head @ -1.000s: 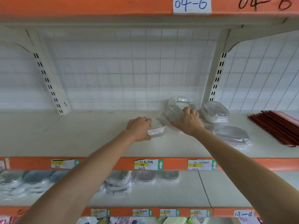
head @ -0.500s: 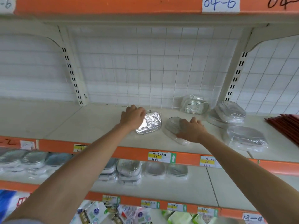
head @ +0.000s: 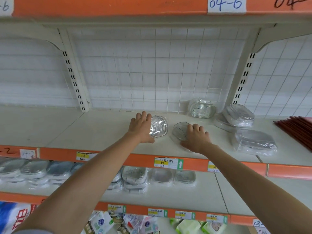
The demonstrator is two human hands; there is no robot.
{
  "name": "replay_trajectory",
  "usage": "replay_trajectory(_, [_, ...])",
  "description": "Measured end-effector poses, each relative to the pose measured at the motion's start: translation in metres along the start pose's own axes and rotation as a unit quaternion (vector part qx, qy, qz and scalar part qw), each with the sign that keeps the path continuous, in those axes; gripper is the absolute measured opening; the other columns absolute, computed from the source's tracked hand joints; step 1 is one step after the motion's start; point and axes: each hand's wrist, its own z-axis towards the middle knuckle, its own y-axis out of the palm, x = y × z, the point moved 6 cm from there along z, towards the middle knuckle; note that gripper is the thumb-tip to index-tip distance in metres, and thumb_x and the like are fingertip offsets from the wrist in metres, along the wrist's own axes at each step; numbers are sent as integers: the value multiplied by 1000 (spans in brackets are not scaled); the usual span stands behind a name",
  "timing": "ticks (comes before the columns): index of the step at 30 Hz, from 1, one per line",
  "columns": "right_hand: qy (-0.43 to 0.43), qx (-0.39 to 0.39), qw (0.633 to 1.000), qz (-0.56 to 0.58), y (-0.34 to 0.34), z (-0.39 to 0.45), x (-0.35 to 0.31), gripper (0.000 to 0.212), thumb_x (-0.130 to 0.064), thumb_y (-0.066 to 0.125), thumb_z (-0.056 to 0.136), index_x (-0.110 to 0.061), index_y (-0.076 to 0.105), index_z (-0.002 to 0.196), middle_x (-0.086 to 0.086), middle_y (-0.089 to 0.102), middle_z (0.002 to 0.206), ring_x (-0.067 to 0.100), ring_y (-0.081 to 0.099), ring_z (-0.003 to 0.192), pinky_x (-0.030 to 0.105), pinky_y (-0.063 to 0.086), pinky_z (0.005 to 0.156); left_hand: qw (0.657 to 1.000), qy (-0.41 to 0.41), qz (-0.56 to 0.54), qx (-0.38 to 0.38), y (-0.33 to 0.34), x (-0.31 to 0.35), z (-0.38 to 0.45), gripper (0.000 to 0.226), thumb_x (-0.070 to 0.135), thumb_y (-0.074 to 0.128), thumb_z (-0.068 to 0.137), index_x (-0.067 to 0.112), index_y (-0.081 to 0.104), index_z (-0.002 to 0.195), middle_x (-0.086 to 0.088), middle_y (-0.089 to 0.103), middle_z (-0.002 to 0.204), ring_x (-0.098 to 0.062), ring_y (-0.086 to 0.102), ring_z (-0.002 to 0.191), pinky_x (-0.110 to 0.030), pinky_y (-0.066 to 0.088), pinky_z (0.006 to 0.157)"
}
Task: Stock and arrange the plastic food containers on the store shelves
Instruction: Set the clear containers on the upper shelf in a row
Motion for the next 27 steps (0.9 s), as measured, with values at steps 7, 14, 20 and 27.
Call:
replay_trajectory(7, [8, 129, 992, 5, -31, -21, 11, 100, -44, 73, 63, -11, 20, 142, 8, 32, 126, 28, 32, 117, 42, 36, 94, 990, 60, -111, 60, -16, 10, -19, 93, 49, 77, 59, 9, 32, 130, -8, 27, 127, -24, 31, 117, -36, 35, 98])
replay_trajectory(14, [-4, 214, 977, 13, -38, -68, 38, 96, -41, 76, 52, -9, 37, 134, 12, 38, 116, 29, 35, 106, 44, 37, 87, 972, 172, -98, 130, -16, 40, -62, 103, 59, 75, 56, 6, 35, 134, -9, 34, 124, -24, 35, 113, -36, 36, 98])
replay_trajectory(20, [10, 284, 958, 37, -49, -98, 47, 96, -44, 81, 50, -1, 44, 127, 19, 46, 110, 38, 46, 99, 47, 43, 83, 944, 194, -113, 241, -32, 57, -83, 100, 49, 83, 40, -3, 51, 120, -20, 51, 108, -35, 53, 92, -41, 49, 79])
replay_trajectory(27, [9, 275, 960, 47, -33, -132, 46, 94, -63, 68, 58, 4, 48, 121, 21, 48, 102, 37, 47, 91, 48, 45, 80, 920, 257, -88, 281, -30, 65, -100, 94, 57, 71, 52, 2, 41, 122, -19, 49, 109, -34, 52, 93, -38, 45, 78])
